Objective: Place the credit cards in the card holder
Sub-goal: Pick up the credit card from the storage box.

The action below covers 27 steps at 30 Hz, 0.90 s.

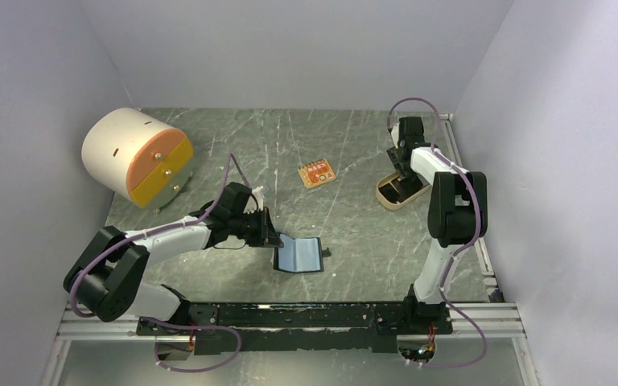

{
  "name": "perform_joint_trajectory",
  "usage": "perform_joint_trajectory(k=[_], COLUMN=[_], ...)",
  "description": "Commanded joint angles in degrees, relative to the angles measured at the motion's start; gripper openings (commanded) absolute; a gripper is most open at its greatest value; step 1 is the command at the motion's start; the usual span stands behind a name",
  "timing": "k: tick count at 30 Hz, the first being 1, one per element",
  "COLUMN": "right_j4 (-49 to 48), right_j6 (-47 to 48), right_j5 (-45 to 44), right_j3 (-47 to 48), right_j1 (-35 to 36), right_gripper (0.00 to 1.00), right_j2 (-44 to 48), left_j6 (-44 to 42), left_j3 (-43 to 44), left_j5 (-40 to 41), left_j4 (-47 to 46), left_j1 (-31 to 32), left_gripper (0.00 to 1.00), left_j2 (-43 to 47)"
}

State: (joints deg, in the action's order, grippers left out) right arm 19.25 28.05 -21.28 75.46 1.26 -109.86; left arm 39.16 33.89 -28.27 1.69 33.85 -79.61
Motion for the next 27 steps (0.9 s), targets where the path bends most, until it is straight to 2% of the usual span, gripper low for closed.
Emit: perform_joint_trajectory(k=[1,10,15,27], right_j4=[-1.4,1.8,2.4,3.3], right_j6=[0.7,-0.2,-1.7,-0.3], right_j5=[0.6,0.5,4.4,4.9], right_j3=[1.0,3.0,2.4,1.6], right_j1=[-1.2,-1.9,-1.9,-2.3], right_gripper=[0.66,0.59,0.63,0.68], right_j2=[-2.0,-1.4,3.4,0.7], left_j6=[-0.8,-0.6,-0.6,-0.8], left_j3=[0.3,0.5,0.7,0.0], left_j5=[-0.2,-0.4,-0.6,-0.3], left_j4=[-0.2,-0.8,-1.1,-0.8], left_j1=[-0.3,-0.3,-0.3,-0.3], left_gripper=[0.09,0.09,0.09,0.09], left_j2=[-0.5,-1.3,-1.7,-0.7])
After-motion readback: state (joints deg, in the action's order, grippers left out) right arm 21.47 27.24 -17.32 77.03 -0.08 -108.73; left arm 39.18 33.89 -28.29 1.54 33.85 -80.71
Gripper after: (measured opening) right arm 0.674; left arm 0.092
